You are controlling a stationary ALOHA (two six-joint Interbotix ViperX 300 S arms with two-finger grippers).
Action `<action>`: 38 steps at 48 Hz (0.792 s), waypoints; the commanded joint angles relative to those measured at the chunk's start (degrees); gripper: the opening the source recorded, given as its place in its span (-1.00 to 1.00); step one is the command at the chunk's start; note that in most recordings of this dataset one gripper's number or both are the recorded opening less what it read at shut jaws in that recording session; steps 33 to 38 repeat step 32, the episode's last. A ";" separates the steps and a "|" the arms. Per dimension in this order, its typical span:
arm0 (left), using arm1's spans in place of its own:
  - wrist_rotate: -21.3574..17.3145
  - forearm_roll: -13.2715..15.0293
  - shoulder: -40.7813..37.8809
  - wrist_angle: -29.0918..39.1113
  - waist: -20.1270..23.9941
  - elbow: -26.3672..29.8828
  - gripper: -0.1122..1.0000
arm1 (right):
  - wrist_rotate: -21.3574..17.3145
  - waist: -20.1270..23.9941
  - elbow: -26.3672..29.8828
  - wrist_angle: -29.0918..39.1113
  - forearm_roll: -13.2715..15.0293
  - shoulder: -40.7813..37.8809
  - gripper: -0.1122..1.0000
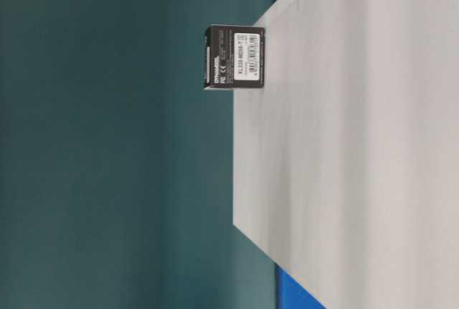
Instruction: Place the box from the white plastic tray onto the white base.
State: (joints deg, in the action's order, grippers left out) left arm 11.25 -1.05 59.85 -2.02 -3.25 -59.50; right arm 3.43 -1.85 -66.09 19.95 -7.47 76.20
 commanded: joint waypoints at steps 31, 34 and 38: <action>0.00 -0.09 -0.09 -0.26 0.00 0.00 -0.92 | 0.00 0.00 0.53 -2.02 -0.18 1.05 0.97; 0.00 -0.18 -0.09 -0.26 0.00 0.00 -0.92 | 0.00 0.00 0.53 -2.02 -0.18 1.05 0.97; 0.00 -0.18 -0.09 -0.26 0.00 0.00 -0.92 | 0.00 0.00 0.53 -2.02 -0.18 1.05 0.97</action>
